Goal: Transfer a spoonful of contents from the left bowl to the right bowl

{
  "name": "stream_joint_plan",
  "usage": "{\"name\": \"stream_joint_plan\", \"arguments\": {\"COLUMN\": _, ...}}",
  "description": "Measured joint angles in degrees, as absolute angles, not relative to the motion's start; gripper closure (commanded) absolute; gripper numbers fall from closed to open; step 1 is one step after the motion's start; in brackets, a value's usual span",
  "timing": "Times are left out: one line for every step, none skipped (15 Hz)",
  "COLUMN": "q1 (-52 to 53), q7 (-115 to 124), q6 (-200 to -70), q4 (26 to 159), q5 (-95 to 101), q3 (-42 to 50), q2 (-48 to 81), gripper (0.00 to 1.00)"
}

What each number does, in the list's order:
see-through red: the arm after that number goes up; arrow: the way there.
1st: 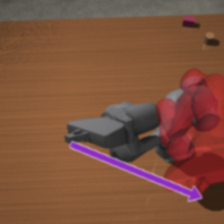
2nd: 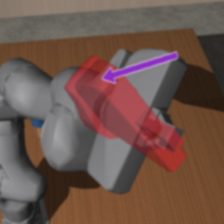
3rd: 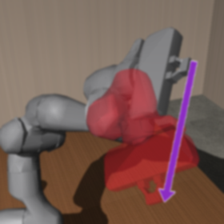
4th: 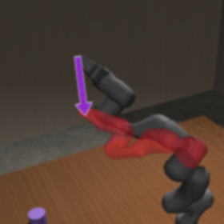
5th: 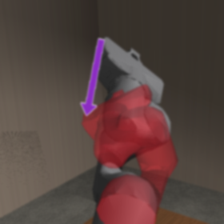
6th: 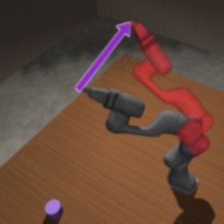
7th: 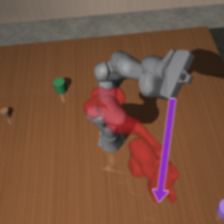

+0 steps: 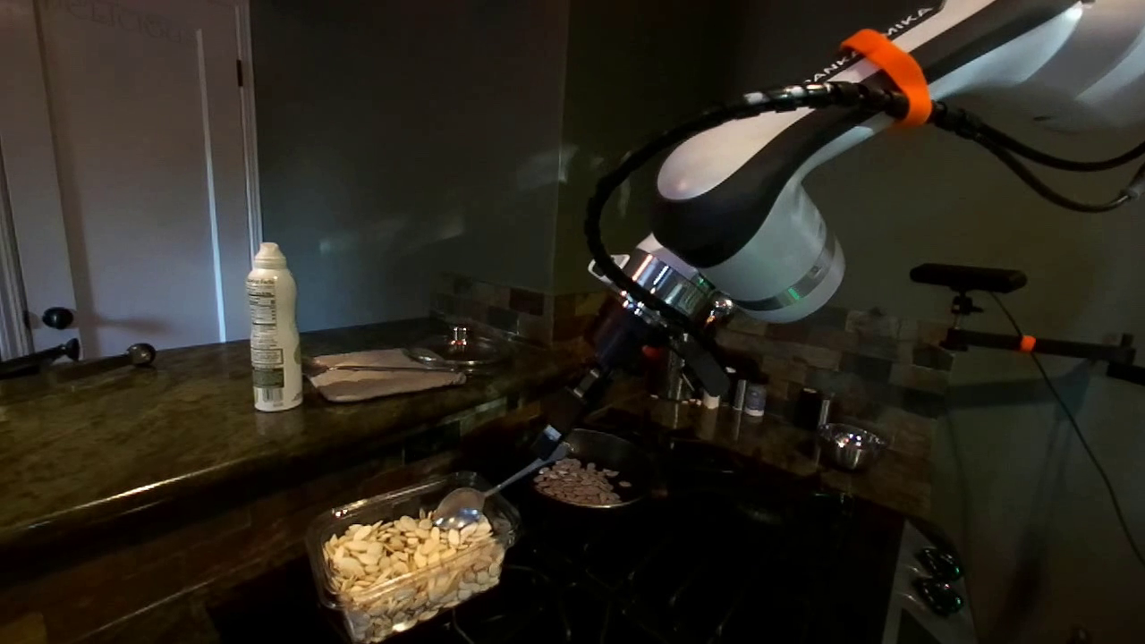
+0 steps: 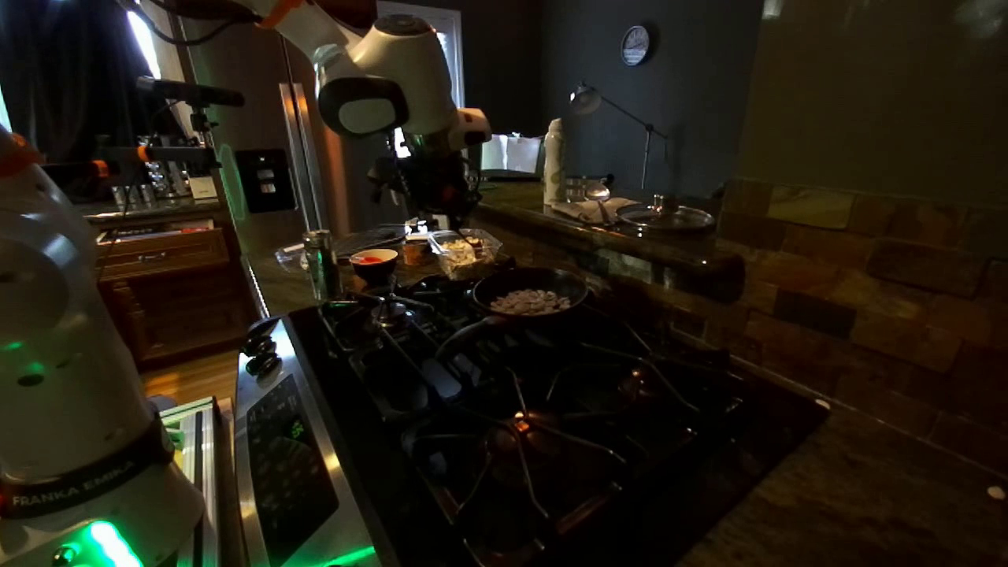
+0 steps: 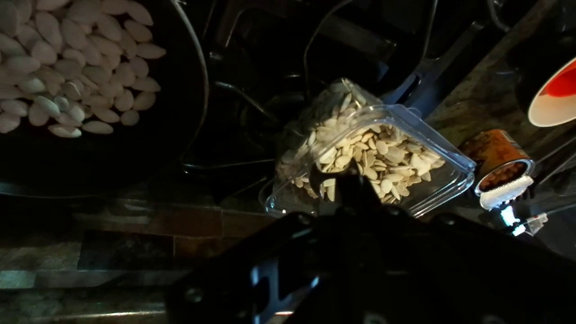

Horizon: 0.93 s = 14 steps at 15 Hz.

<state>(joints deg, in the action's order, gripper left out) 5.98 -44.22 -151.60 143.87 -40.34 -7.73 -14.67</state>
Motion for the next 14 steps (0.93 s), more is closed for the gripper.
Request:
{"name": "stream_joint_plan", "arguments": {"q1": 6.4, "q7": -43.6, "q6": -151.5, "q4": 144.0, "q5": -39.2, "q3": -7.5, "q2": -15.0, "gripper": 0.99}}
{"name": "stream_joint_plan", "arguments": {"q1": 6.8, "q7": -42.4, "q6": -150.9, "q4": 144.1, "q5": -37.9, "q3": -7.2, "q2": -15.0, "gripper": 0.99}}
{"name": "stream_joint_plan", "arguments": {"q1": 7.0, "q7": -40.9, "q6": -149.6, "q4": 144.2, "q5": -36.8, "q3": -7.0, "q2": -15.0, "gripper": 0.99}}
{"name": "stream_joint_plan", "arguments": {"q1": 7.3, "q7": -39.3, "q6": -147.9, "q4": 144.1, "q5": -35.8, "q3": -6.8, "q2": -14.9, "gripper": 0.99}}
{"name": "stream_joint_plan", "arguments": {"q1": 7.7, "q7": -37.8, "q6": -145.9, "q4": 144.1, "q5": -35.1, "q3": -6.6, "q2": -14.8, "gripper": 0.99}}
{"name": "stream_joint_plan", "arguments": {"q1": 8.1, "q7": -36.8, "q6": -144.0, "q4": 144.0, "q5": -35.0, "q3": -6.3, "q2": -14.6, "gripper": 0.99}}
{"name": "stream_joint_plan", "arguments": {"q1": 8.8, "q7": -35.9, "q6": -142.3, "q4": 143.8, "q5": -35.3, "q3": -6.0, "q2": -14.2, "gripper": 0.99}}
{"name": "stream_joint_plan", "arguments": {"q1": 9.5, "q7": -35.2, "q6": -141.3, "q4": 143.7, "q5": -35.8, "q3": -5.7, "q2": -13.6, "gripper": 0.99}}
{"name": "stream_joint_plan", "arguments": {"q1": 10.1, "q7": -34.7, "q6": -140.7, "q4": 143.5, "q5": -37.1, "q3": -5.5, "q2": -12.9, "gripper": 0.99}}
{"name": "stream_joint_plan", "arguments": {"q1": 10.6, "q7": -34.4, "q6": -140.4, "q4": 143.2, "q5": -38.6, "q3": -5.4, "q2": -12.1, "gripper": 0.99}}
{"name": "stream_joint_plan", "arguments": {"q1": 10.9, "q7": -34.1, "q6": -140.3, "q4": 142.8, "q5": -40.3, "q3": -5.3, "q2": -11.2, "gripper": 0.99}}
{"name": "stream_joint_plan", "arguments": {"q1": 11.0, "q7": -33.9, "q6": -140.3, "q4": 142.4, "q5": -42.0, "q3": -5.3, "q2": -10.3, "gripper": 0.99}}
{"name": "stream_joint_plan", "arguments": {"q1": 11.1, "q7": -33.8, "q6": -140.2, "q4": 142.1, "q5": -43.7, "q3": -5.2, "q2": -9.5, "gripper": 0.99}}
{"name": "stream_joint_plan", "arguments": {"q1": 11.0, "q7": -33.7, "q6": -140.0, "q4": 141.6, "q5": -45.3, "q3": -5.0, "q2": -8.8, "gripper": 0.99}}
